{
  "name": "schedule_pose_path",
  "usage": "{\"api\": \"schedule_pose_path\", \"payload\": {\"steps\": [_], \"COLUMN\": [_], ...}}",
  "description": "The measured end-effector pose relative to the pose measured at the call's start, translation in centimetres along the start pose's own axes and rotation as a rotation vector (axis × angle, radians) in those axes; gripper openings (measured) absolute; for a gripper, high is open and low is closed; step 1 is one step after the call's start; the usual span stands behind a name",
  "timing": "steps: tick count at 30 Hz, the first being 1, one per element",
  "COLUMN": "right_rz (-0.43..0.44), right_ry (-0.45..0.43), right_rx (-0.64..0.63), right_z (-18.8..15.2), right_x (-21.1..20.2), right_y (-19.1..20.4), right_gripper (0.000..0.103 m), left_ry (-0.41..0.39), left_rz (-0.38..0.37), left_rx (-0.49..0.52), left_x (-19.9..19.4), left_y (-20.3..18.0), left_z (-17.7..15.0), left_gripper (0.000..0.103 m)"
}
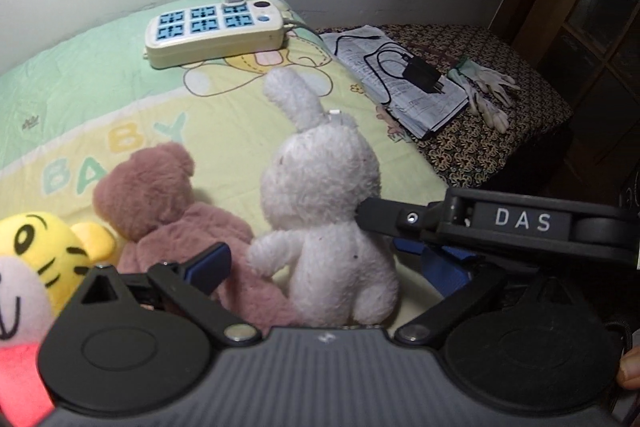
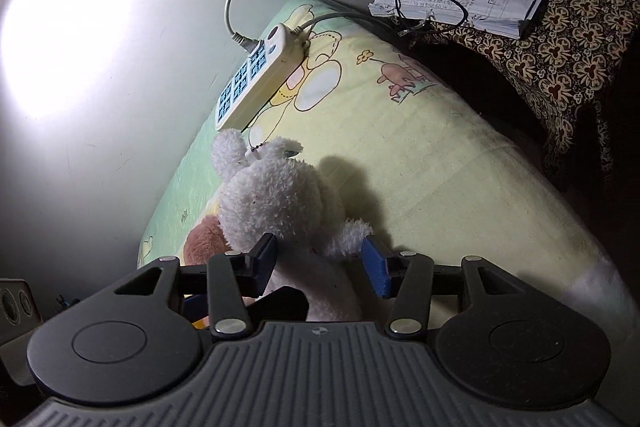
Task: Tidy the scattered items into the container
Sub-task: 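Close the right gripper on the grey-white bunny's body, then lift the grey-white bunny with the right gripper and carry it over the red box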
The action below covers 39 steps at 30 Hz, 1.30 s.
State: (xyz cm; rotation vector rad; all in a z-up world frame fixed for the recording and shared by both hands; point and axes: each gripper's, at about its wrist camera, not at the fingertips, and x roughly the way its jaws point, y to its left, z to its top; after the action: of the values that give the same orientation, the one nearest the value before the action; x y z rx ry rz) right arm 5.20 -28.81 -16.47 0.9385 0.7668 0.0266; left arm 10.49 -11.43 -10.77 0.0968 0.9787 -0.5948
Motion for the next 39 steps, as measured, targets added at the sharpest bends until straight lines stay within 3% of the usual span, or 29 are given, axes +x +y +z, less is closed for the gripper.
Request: {"api": "schedule_pose_path", "payload": {"steps": [5, 9, 17, 20, 28, 39], "right_rz": [0.042, 0.088, 0.107, 0.113, 0.147, 0.169], "right_ry": [0.02, 0.057, 0.101, 0.113, 0.179, 0.361], "right_rx": [0.022, 0.045, 0.017, 0.008, 0.024, -0.022], "right_z": [0.5, 0.6, 0.7, 0.6, -0.6, -5.6], "right_x": [0.8, 1.6, 1.8, 1.4, -0.6, -3.1], "right_y": [-0.5, -0.7, -0.2, -0.2, -0.2, 0.8], "right_gripper": [0.058, 0.057, 0.05, 0.043, 0.04, 0.04], "left_ry": [-0.004, 0.018, 0.011, 0.002, -0.001, 0.044], "left_rz": [-0.054, -0.099, -0.111, -0.117, -0.141, -0.151], "left_rx": [0.047, 0.005, 0.012, 0.0, -0.002, 0.002], "left_x": [1.9, 3.0, 3.1, 2.7, 0.7, -4.3], "left_y": [-0.5, 0.6, 0.9, 1.0, 0.4, -0.5], "left_z": [0.3, 0.3, 0.1, 0.0, -1.1, -6.1], "left_gripper": [0.1, 0.099, 0.097, 0.097, 0.096, 0.096]}}
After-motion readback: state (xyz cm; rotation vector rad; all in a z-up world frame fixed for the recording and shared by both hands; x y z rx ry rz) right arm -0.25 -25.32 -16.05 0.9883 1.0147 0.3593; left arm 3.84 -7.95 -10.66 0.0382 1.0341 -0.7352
